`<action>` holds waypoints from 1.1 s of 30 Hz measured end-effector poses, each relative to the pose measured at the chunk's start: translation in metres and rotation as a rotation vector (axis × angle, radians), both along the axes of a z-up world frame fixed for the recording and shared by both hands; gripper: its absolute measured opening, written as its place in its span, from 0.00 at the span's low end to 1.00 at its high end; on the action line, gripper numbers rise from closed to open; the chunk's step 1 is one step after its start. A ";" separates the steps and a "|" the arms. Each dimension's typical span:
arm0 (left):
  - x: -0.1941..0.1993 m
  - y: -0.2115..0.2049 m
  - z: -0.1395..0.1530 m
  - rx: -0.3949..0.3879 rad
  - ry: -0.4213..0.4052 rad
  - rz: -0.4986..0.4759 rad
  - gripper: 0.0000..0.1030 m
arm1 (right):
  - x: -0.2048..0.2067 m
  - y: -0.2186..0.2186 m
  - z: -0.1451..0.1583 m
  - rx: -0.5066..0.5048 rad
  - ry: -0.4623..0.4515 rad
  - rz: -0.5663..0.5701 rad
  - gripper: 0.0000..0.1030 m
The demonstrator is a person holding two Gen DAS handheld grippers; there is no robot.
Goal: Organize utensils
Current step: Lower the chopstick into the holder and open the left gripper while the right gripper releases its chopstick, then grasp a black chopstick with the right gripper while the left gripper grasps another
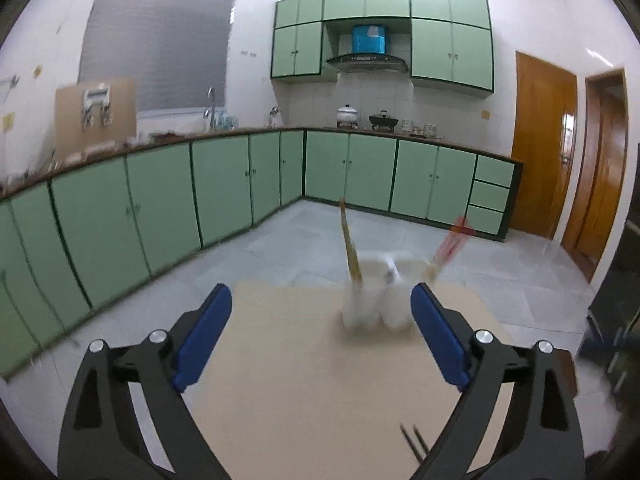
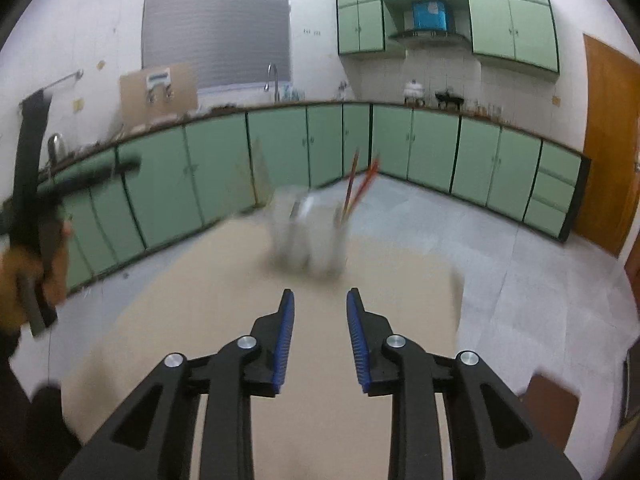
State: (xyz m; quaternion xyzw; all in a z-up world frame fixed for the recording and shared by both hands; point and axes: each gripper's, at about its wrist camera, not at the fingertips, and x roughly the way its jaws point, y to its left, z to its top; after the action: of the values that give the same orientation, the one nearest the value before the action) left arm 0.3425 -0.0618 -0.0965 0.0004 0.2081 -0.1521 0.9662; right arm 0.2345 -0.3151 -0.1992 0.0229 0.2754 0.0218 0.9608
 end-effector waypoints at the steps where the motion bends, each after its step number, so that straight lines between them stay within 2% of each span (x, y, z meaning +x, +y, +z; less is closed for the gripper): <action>1: -0.013 0.004 -0.007 -0.006 0.003 0.005 0.88 | -0.015 0.010 -0.018 0.000 0.020 0.010 0.26; 4: -0.061 0.019 -0.035 -0.057 0.038 0.042 0.92 | -0.064 0.042 -0.091 0.010 0.119 0.021 0.26; 6: -0.087 0.025 -0.050 -0.076 0.067 0.055 0.92 | -0.085 0.061 -0.123 0.006 0.165 0.048 0.26; 8: -0.110 0.029 -0.060 -0.070 0.068 0.061 0.92 | -0.095 0.077 -0.137 -0.010 0.185 0.078 0.26; 11: -0.132 0.035 -0.068 -0.081 0.084 0.074 0.92 | -0.099 0.094 -0.141 -0.011 0.173 0.096 0.26; 16: -0.142 0.038 -0.078 -0.100 0.119 0.089 0.92 | -0.084 0.097 -0.153 -0.008 0.207 0.112 0.25; 18: -0.146 0.039 -0.084 -0.096 0.126 0.088 0.92 | -0.079 0.090 -0.152 0.011 0.206 0.093 0.17; 19: -0.146 0.039 -0.087 -0.094 0.133 0.087 0.92 | -0.082 0.085 -0.151 0.025 0.209 0.086 0.06; 23: -0.146 0.026 -0.098 -0.090 0.158 0.068 0.92 | -0.086 0.067 -0.153 0.066 0.209 0.044 0.06; 26: -0.151 0.008 -0.110 -0.075 0.162 0.053 0.92 | -0.089 0.043 -0.154 0.098 0.206 -0.044 0.07; 30: -0.156 -0.017 -0.132 -0.078 0.201 0.017 0.92 | -0.092 0.011 -0.153 0.139 0.195 -0.143 0.06; 33: -0.163 -0.041 -0.150 -0.057 0.214 -0.018 0.92 | -0.097 -0.005 -0.155 0.157 0.196 -0.172 0.07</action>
State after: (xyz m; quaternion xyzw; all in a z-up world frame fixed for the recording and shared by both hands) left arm 0.1792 -0.1024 -0.2466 -0.0413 0.3056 -0.1657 0.9367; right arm 0.1380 -0.3200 -0.3544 0.1235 0.3623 -0.0413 0.9229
